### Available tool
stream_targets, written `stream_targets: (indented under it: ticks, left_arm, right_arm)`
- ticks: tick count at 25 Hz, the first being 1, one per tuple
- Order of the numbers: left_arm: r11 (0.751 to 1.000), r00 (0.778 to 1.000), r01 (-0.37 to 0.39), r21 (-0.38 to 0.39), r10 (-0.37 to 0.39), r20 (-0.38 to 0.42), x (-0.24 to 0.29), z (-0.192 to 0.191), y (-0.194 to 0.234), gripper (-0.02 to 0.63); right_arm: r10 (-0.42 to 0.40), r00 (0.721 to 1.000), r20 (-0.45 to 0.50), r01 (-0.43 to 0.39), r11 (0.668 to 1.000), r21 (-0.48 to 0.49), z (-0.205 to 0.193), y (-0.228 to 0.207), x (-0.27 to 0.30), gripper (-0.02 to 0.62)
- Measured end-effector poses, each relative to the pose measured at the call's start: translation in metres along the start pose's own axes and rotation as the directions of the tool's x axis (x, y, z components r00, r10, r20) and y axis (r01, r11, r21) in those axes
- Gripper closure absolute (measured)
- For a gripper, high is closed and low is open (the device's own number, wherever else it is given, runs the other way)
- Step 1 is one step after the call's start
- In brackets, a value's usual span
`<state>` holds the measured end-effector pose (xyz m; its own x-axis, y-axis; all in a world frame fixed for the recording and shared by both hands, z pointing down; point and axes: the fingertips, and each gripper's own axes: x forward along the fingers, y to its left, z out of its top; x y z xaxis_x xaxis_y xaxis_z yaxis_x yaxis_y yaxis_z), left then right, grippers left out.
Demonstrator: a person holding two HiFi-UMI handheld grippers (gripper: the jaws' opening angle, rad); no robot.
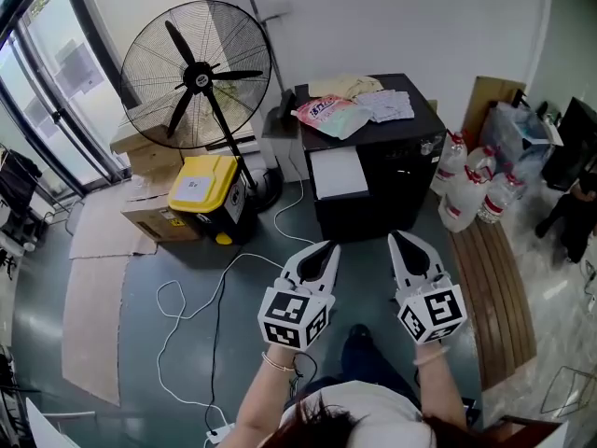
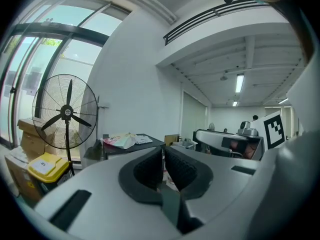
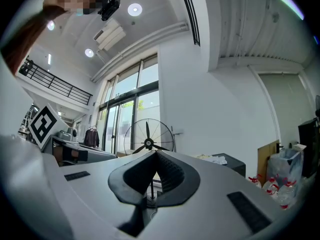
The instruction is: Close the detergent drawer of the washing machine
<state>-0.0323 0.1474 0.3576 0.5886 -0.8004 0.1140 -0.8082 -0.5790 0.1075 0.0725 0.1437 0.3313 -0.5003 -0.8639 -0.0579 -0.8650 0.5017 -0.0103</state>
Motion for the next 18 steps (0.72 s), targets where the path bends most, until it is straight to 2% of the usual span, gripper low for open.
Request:
stream_targets:
  ticks: [3, 13, 18]
  left_arm:
    - [1.0, 1.0, -0.01, -0.014, 0.01, -0.007, 0.023, -0.001, 0.012, 0.552]
    - [0.996, 0.998, -0.067, -0.061, 0.065, -0.025, 0.089, -0.005, 0.05, 0.523]
    - [0.994, 0.996, -0.089, -0.07, 0.087, -0.038, 0.11, -0.013, 0.068, 0.508]
  right_arm:
    - [0.019, 1.0, -0.008, -0.019, 1.0, -0.005, -0.005, -0.017, 0.019, 0.569]
    - [0.084, 0.995, -0.05, -0.083, 0.996, 0.011, -0.025, -0.074, 0.074, 0.565]
    - [0.121, 0.99, -0.072, -0.119, 0.993, 0.024, -0.04, -0.093, 0.096, 0.52]
